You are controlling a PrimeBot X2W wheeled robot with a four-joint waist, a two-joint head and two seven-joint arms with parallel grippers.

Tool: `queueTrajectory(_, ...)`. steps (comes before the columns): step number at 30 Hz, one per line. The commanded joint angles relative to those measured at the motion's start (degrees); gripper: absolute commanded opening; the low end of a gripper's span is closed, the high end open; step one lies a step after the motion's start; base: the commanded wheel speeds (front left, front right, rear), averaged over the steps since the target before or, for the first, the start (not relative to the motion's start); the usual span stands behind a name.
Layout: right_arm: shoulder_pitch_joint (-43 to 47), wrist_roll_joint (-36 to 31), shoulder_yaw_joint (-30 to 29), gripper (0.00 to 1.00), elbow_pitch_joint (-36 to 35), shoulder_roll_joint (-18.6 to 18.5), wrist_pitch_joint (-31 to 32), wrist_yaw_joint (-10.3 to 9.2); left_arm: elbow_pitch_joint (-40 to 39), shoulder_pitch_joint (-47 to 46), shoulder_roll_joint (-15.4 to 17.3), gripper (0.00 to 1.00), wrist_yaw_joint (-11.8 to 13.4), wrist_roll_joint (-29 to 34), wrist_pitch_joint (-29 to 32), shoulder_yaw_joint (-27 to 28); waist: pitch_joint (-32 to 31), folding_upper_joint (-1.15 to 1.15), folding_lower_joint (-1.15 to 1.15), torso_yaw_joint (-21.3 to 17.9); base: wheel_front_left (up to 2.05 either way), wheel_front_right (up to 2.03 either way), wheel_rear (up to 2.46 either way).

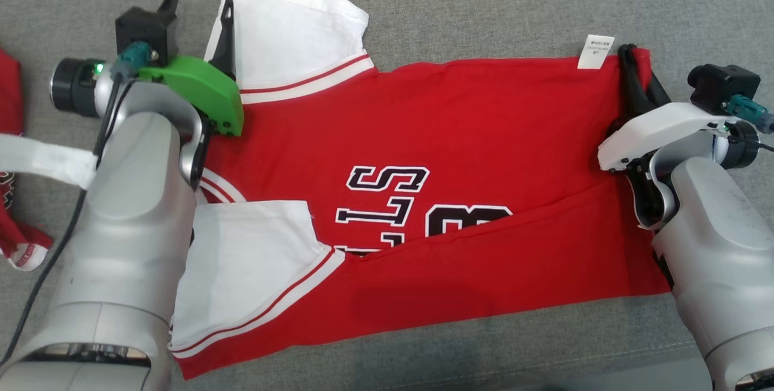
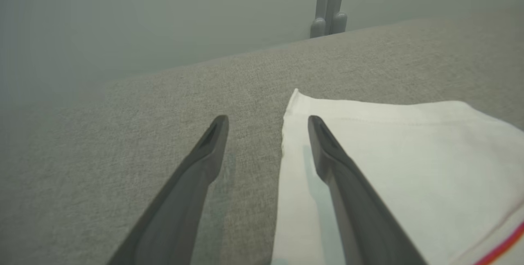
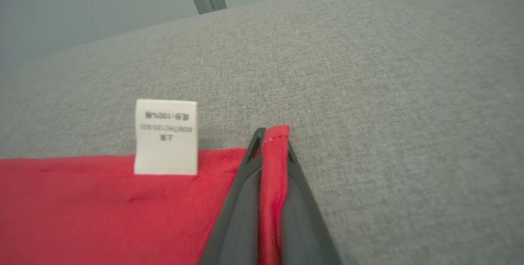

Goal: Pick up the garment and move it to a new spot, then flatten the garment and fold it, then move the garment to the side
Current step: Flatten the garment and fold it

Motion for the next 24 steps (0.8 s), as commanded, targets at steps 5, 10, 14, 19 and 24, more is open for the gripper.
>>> queueTrajectory(5,0.68,1.11,1.88,0.00,0.12,0.64,0.24,0.00,4.51,-5.77,0.52,1.00,-1.28,-1.43,3.48,-1.03,2.04,0.00,0.00,-1.88,0.00,0.00,0.00)
queueTrajectory(10,0.96,1.93,3.03,0.00,-0.22,0.95,0.39,-0.04,8.73,-9.60,1.12,1.00,-1.85,-3.03,6.68,-2.05,2.46,0.00,0.00,-2.94,0.00,0.00,0.00)
queueTrajectory(14,1.44,2.61,3.69,0.00,-0.38,1.18,0.39,-0.05,11.45,-11.29,1.14,1.00,-1.93,-4.47,9.35,-2.86,2.56,0.00,0.00,-3.53,0.00,0.00,0.00)
queueTrajectory(19,1.26,3.26,4.44,0.00,-0.40,1.31,0.40,-0.05,12.90,-11.98,0.95,0.82,-1.97,-7.06,10.70,-4.31,2.77,0.00,0.00,-4.00,0.00,0.00,0.00)
queueTrajectory(24,1.27,3.63,4.44,0.00,-0.58,0.94,0.40,-0.05,12.72,-11.50,0.75,0.00,-1.92,-9.24,9.35,-6.49,2.65,0.00,0.00,-3.59,0.00,0.00,0.00)
